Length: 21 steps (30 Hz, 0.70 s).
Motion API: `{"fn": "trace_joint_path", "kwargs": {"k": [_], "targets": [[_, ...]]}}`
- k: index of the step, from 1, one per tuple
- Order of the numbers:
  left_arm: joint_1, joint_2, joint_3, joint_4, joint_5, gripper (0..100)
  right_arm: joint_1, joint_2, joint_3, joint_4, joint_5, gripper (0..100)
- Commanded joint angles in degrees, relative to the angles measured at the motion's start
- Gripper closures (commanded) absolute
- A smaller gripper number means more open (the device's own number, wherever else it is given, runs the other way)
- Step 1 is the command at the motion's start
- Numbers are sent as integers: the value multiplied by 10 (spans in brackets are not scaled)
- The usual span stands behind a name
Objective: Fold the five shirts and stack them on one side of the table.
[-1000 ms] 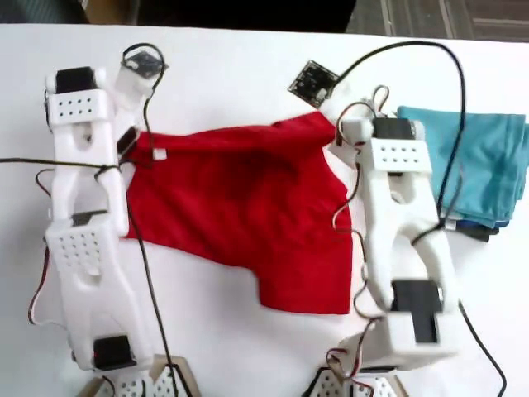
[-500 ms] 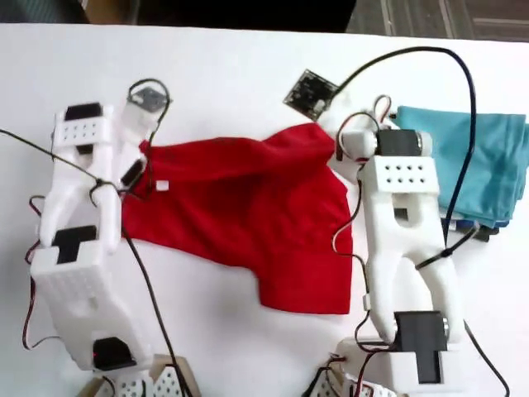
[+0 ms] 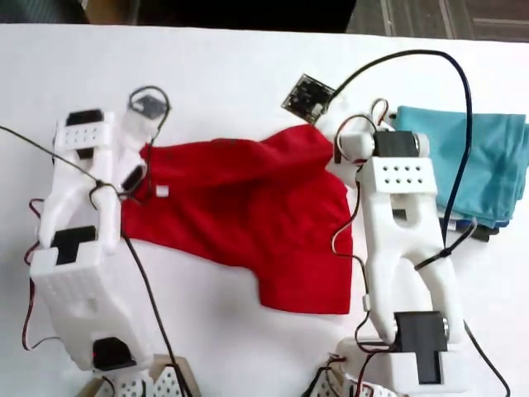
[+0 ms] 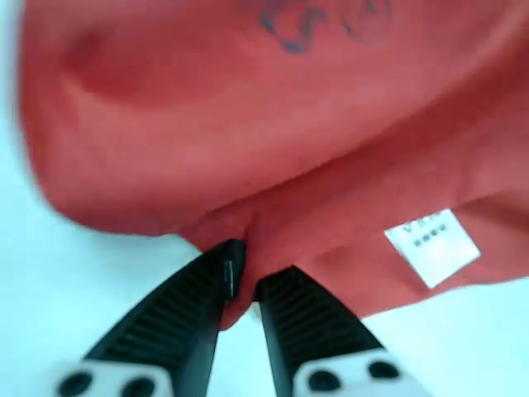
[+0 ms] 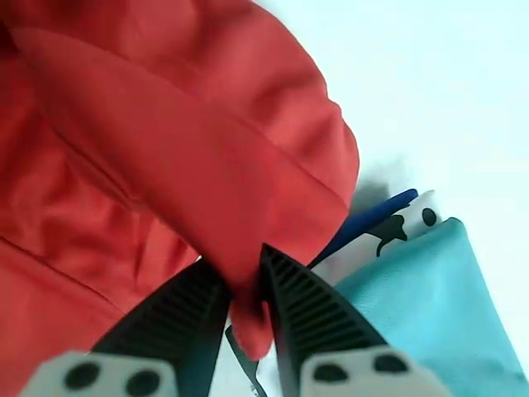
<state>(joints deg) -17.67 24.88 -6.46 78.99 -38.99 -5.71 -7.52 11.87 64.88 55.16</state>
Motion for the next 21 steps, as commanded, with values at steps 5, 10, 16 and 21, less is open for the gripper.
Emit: {"fn": "trace_joint_path", "kwargs": {"k": [5, 10, 16, 21], "targets": [[-10, -36, -160, -2, 56, 974, 0, -25, -35, -109, -4, 978], [-18, -69, -260, 65, 83, 974, 1, -82, -99, -68, -5, 978], [-23, -165, -379, 233, 88, 974, 1, -223, -200, -7, -5, 978], [-80, -282, -362, 229, 86, 975, 16, -337, -213, 5, -5, 978]]}}
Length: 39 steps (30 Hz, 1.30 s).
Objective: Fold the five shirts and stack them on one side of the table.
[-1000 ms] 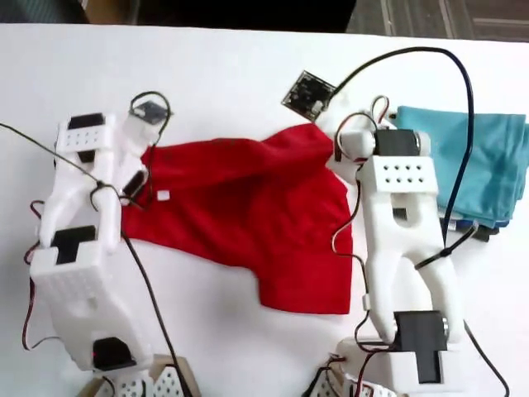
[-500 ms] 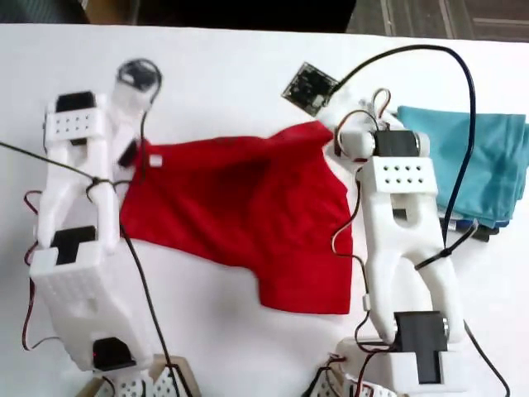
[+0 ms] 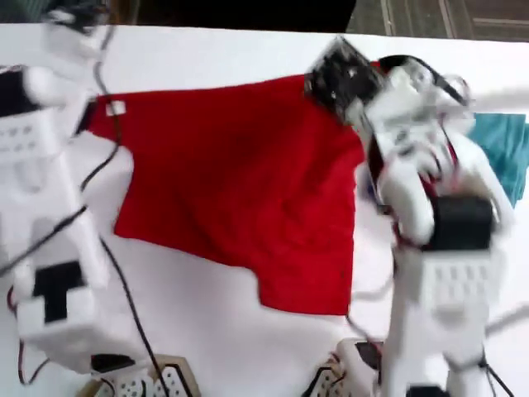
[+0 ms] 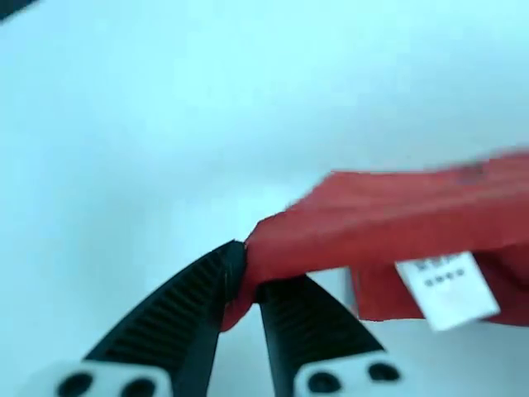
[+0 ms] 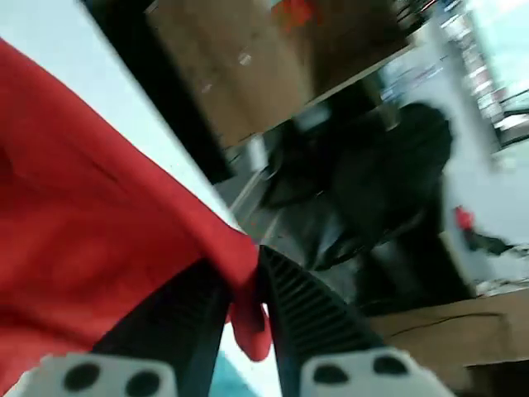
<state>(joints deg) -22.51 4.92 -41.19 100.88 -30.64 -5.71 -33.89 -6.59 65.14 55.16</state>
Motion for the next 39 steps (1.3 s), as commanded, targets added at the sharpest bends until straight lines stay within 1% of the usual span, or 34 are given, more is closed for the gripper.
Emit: {"fn": "trace_joint_path", "kwargs": {"k": [1, 8, 12, 15, 18, 20, 22, 26, 30, 35, 39], "targets": [[-35, -104, -12, 12, 3, 975, 16, -92, -28, 0, -5, 978], [-77, -249, -7, 14, 3, 975, 16, -206, -32, -1, -2, 978], [-120, -312, 2, 14, 3, 975, 16, -263, -32, -1, -2, 978], [-130, -358, 45, 14, 3, 975, 16, -295, -32, -1, -5, 978], [-130, -413, 116, 14, 3, 975, 14, -316, -32, 0, -8, 978], [-130, -454, 153, 14, 3, 975, 15, -325, -32, 0, -29, 978], [-130, -495, 179, 14, 3, 975, 14, -334, -32, 0, -47, 978], [-130, -563, 210, 13, 2, 975, 12, -335, -32, 0, -53, 978], [-136, -596, 218, 13, 1, 975, 12, -337, -36, -1, -51, 978], [-178, -602, 214, 12, 1, 975, 16, -334, -102, 2, -49, 978], [-180, -602, 214, 11, 2, 975, 17, -333, -120, 2, -47, 978]]}}
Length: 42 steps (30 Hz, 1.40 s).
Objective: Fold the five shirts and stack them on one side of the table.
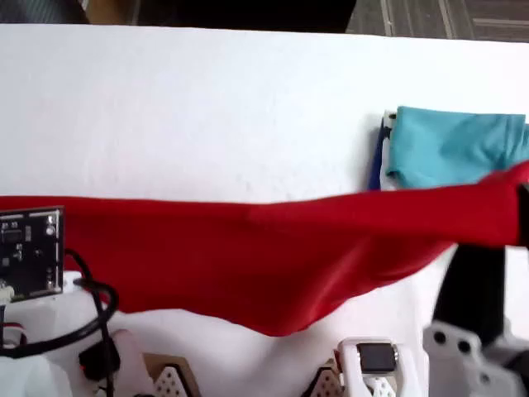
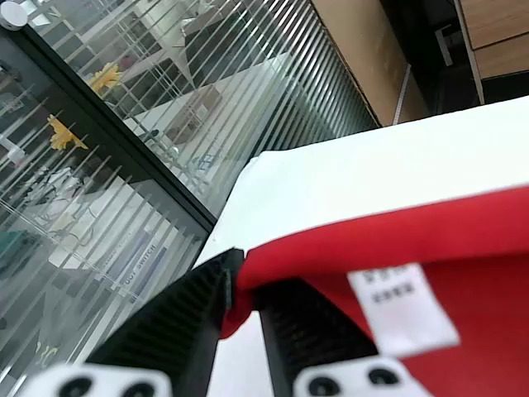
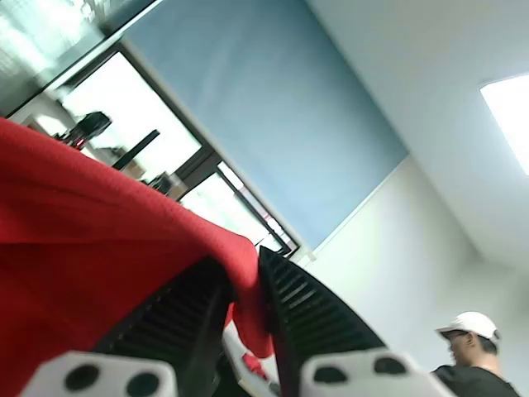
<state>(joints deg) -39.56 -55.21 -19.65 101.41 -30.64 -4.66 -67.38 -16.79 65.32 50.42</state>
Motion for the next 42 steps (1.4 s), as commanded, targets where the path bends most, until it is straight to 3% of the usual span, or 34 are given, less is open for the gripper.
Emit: {"fn": "trace_joint_path", "kwargs": {"k": [1, 9, 15, 24, 32, 37, 39, 42], "targets": [[-10, -1, -1, 5, 2, 975, 8, 2, -17, 1, 4, 978], [-10, -1, -1, 5, 2, 975, 30, 4, -11, 22, 32, 978], [-7, 4, 8, -7, 4, 975, 29, 9, 85, 4, 35, 978], [18, 169, 185, -202, 3, 975, 19, 111, 306, -178, 35, 978], [128, 413, 192, -335, 2, 975, -2, 315, 423, -355, 35, 978], [148, 535, 185, -390, -4, 975, -25, 464, 422, -364, 25, 978], [147, 567, 171, -389, -13, 975, -45, 514, 421, -351, -35, 978], [138, 603, 148, -389, -14, 975, -86, 596, 386, -347, -216, 978]]}}
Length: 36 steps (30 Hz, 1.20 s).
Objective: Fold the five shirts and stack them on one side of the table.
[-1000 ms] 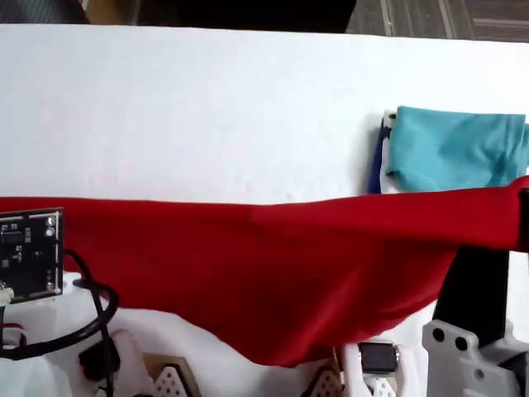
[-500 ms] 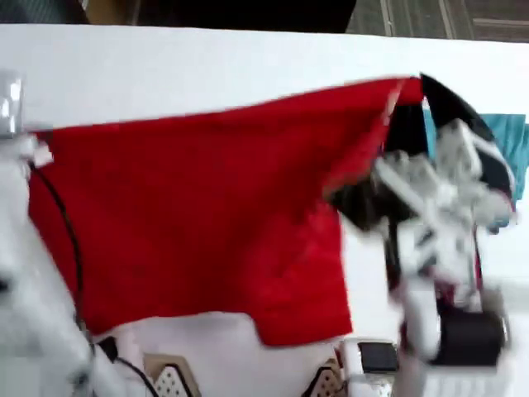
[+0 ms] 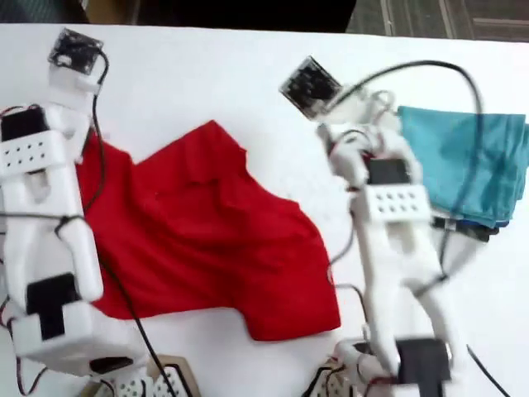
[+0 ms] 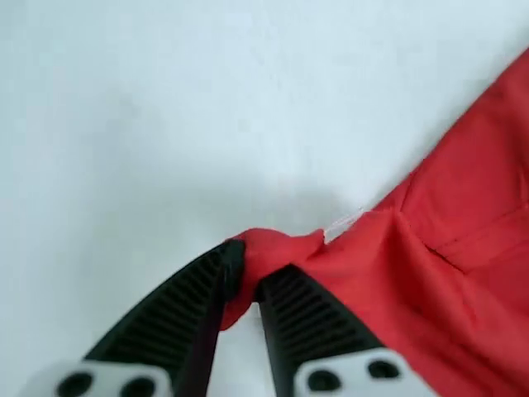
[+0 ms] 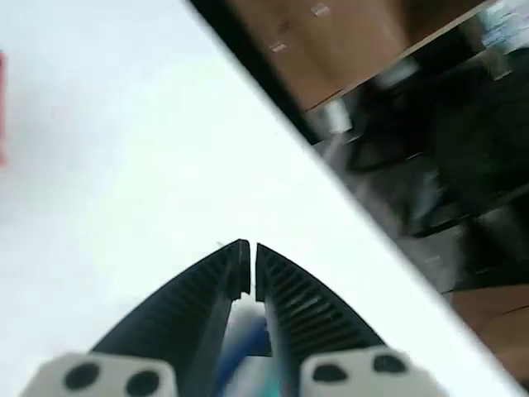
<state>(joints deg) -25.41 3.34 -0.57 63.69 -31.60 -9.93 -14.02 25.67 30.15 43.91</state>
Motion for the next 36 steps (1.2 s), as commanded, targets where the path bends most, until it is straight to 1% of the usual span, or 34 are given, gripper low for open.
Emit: {"fn": "trace_joint_path", "kwargs": {"k": [1, 2, 3, 6, 8, 11, 12, 13, 15, 17, 19, 22, 25, 31, 36], "targets": [[-7, 28, -51, -12, -4, 975, -44, 95, -63, 9, -207, 978], [-8, 37, -57, -11, -4, 975, -57, 130, -97, 24, -251, 978], [-11, 44, -61, -11, -4, 975, -72, 167, -135, 45, -273, 978], [-11, 64, -62, -11, -4, 975, -127, 276, -280, 146, -272, 964], [-12, 74, -59, -8, -5, 975, -161, 337, -382, 231, -261, 896], [-18, 84, -64, 4, -5, 975, -207, 422, -512, 349, -261, 758], [-22, 84, -64, 4, -5, 975, -220, 449, -548, 378, -263, 735], [-24, 85, -64, 4, -5, 975, -229, 476, -578, 398, -265, 737], [-26, 85, -64, 4, -5, 975, -241, 531, -634, 415, -268, 784], [-26, 85, -63, 4, -5, 975, -247, 581, -686, 422, -302, 845], [-26, 85, -61, 4, -5, 975, -247, 620, -738, 436, -349, 872], [-26, 87, -60, 4, -5, 975, -248, 666, -823, 486, -401, 872], [-26, 88, -60, 4, -5, 975, -248, 703, -886, 532, -428, 872], [-26, 89, -60, 4, -5, 975, -269, 744, -966, 604, -440, 872], [-26, 89, -59, 5, -5, 975, -293, 750, -997, 623, -439, 872]]}}
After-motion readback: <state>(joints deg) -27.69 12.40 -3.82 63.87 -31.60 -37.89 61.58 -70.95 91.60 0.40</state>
